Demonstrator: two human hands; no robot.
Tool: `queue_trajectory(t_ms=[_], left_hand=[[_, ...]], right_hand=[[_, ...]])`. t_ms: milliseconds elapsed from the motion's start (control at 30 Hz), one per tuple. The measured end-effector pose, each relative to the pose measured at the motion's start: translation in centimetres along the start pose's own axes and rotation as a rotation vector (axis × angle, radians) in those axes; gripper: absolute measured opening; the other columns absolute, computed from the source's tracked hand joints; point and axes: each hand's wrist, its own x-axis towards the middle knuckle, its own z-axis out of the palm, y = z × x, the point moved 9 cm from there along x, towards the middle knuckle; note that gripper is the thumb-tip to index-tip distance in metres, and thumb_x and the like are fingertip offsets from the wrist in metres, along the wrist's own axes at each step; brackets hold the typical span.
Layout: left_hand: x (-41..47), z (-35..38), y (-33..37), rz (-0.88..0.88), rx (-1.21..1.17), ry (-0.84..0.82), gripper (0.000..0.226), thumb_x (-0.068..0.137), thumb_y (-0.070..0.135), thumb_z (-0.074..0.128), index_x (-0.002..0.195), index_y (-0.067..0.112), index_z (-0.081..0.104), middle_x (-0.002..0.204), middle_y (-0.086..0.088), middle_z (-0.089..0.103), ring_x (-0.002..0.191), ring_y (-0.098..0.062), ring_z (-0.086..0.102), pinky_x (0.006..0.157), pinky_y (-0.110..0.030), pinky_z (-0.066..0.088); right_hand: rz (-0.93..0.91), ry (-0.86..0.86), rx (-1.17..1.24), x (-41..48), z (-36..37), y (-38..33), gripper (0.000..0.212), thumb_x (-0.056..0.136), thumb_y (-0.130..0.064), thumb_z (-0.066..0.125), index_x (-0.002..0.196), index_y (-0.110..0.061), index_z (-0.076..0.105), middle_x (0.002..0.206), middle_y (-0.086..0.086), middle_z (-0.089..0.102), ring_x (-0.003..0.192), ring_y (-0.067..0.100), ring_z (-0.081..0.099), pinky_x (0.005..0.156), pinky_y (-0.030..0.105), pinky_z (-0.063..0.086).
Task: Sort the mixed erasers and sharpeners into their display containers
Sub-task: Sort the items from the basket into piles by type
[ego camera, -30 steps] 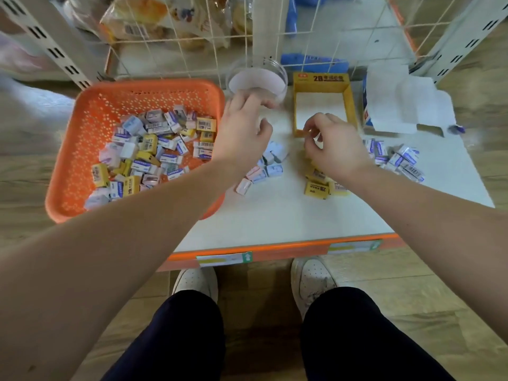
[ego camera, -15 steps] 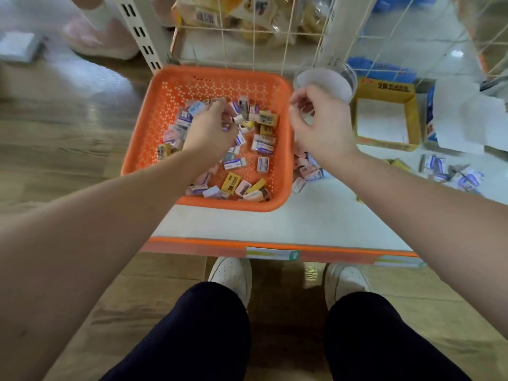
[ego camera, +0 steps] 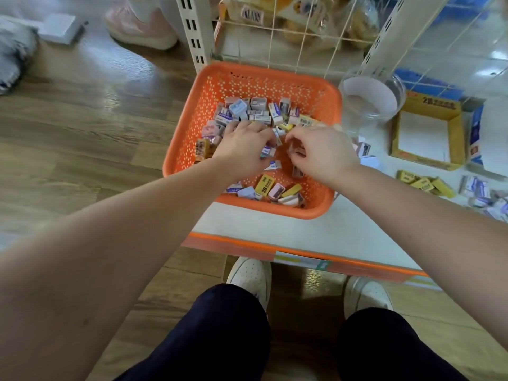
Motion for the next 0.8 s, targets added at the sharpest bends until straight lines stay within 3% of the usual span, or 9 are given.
queue_trajectory(t_ms=[200, 333, 467, 667, 800], left_hand=[[-0.5, 0.8, -2.2, -0.068, -0.048, -0.046, 0.045, 0.083, 0.035, 0.064, 0.125, 0.029, 0.052, 0.136, 0.002, 0.044, 0.13, -0.024, 0.031, 0.111, -0.044, 0.018], [-0.2, 0.7, -2.2, -0.061, -0.032, -0.041, 0.049, 0.086, 0.034, 0.06, 0.133, 0.027, 0.049, 0.139, 0.005, 0.044, 0.131, -0.024, 0.03, 0.11, -0.043, 0.022], [0.1, 0.9, -2.4, -0.082, 0.011, -0.053, 0.043, 0.09, 0.032, 0.054, 0.133, 0.029, 0.051, 0.139, 0.005, 0.042, 0.128, -0.025, 0.029, 0.108, -0.043, 0.023], [0.7, 0.7, -1.6, -0.126, 0.081, -0.056, 0.028, 0.086, 0.022, 0.06, 0.114, 0.025, 0.06, 0.129, 0.002, 0.047, 0.122, -0.027, 0.033, 0.1, -0.044, 0.028], [0.5, 0.4, -1.8, -0.121, 0.072, -0.033, 0.03, 0.087, 0.028, 0.059, 0.116, 0.023, 0.057, 0.124, 0.001, 0.054, 0.12, -0.026, 0.036, 0.096, -0.044, 0.033]], right_hand=[[-0.003, -0.193, -0.2, 0.8, 1.4, -1.0, 0.031, 0.09, -0.032, 0.052, 0.121, -0.028, 0.054, 0.111, 0.001, 0.064, 0.107, 0.025, 0.056, 0.09, 0.038, 0.034], [0.0, -0.278, -0.121, 1.6, 2.6, -2.2, 0.031, 0.089, -0.031, 0.054, 0.119, -0.03, 0.058, 0.114, 0.003, 0.061, 0.107, 0.027, 0.056, 0.071, 0.033, 0.041], [0.001, -0.321, -0.22, 1.0, 4.5, -3.3, 0.022, 0.092, -0.017, 0.05, 0.111, -0.016, 0.06, 0.107, 0.008, 0.058, 0.101, 0.028, 0.057, 0.065, 0.032, 0.039], [-0.009, -0.31, -0.259, 0.5, 4.4, -3.8, 0.025, 0.09, -0.005, 0.047, 0.113, -0.008, 0.057, 0.112, 0.011, 0.054, 0.109, 0.031, 0.05, 0.074, 0.037, 0.041], [-0.054, -0.286, -0.265, 0.4, 3.7, -3.7, 0.028, 0.089, -0.002, 0.046, 0.114, -0.008, 0.057, 0.111, 0.01, 0.053, 0.111, 0.031, 0.045, 0.083, 0.04, 0.041]])
